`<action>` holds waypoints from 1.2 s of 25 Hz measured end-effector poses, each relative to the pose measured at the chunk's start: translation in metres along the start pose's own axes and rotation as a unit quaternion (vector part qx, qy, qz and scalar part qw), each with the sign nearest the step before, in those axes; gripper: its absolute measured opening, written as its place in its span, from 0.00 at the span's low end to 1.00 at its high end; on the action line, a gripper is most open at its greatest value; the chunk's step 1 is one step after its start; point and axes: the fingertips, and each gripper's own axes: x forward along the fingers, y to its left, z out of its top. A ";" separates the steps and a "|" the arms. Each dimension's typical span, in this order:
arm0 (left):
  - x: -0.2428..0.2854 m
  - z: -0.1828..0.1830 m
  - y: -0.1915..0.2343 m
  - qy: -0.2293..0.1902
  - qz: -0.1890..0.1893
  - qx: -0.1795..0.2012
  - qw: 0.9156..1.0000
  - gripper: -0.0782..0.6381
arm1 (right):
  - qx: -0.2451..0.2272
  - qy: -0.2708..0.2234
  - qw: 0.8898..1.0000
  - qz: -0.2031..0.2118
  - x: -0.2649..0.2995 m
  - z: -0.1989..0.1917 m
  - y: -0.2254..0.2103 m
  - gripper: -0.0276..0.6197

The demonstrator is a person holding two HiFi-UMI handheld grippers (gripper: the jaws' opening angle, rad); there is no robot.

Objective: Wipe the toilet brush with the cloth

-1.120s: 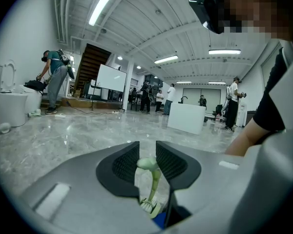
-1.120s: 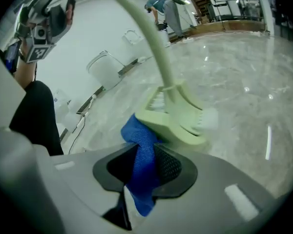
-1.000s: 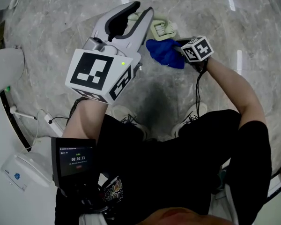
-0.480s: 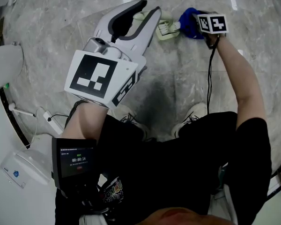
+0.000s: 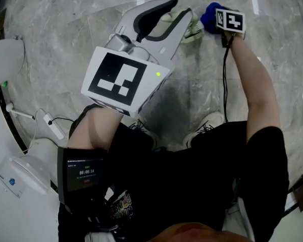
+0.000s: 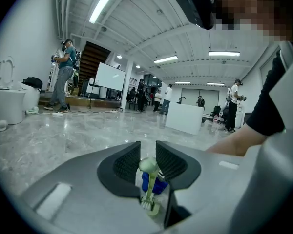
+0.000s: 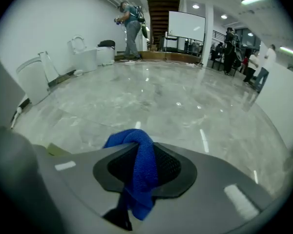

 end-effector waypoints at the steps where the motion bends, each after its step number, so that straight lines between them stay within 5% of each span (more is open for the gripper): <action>1: 0.000 0.001 -0.002 -0.002 -0.003 0.004 1.000 0.27 | 0.013 0.010 1.000 -0.024 -0.004 -0.010 -0.023 0.19; 3: 0.000 0.003 -0.005 -0.006 -0.005 0.007 1.000 0.27 | 0.056 0.016 0.996 -0.063 -0.014 -0.029 -0.071 0.19; 5: -0.003 0.004 -0.007 -0.009 -0.007 0.006 1.000 0.27 | 0.100 -0.015 0.993 -0.055 -0.028 -0.030 -0.098 0.19; 9: -0.008 0.006 -0.009 -0.010 -0.009 0.017 1.000 0.27 | 0.008 -0.113 0.988 0.107 -0.047 0.032 -0.032 0.19; 12: -0.004 0.005 -0.010 -0.003 -0.010 0.018 1.000 0.27 | -0.023 -0.132 0.952 0.277 -0.052 0.070 0.069 0.19; 15: -0.004 0.001 -0.006 0.005 -0.005 0.018 1.000 0.27 | -0.058 -0.090 0.898 0.426 -0.058 0.080 0.174 0.19; 17: -0.004 -0.003 0.000 0.011 0.004 0.013 1.000 0.25 | -0.081 -0.038 0.872 0.481 -0.055 0.071 0.213 0.19; 18: -0.004 -0.005 0.002 0.012 0.006 0.007 1.000 0.25 | -0.084 -0.015 0.868 0.489 -0.050 0.064 0.218 0.19; 22: -0.001 -0.005 0.004 0.011 0.001 0.001 1.000 0.25 | -0.115 0.033 0.876 0.467 -0.036 0.037 0.205 0.19; 27: -0.003 -0.005 -0.001 0.010 -0.002 0.015 1.000 0.25 | -0.147 0.025 0.927 0.343 -0.014 0.025 0.153 0.19; 30: -0.002 -0.005 0.000 0.009 -0.001 0.020 1.000 0.25 | -0.177 0.043 0.945 0.271 -0.011 0.007 0.102 0.19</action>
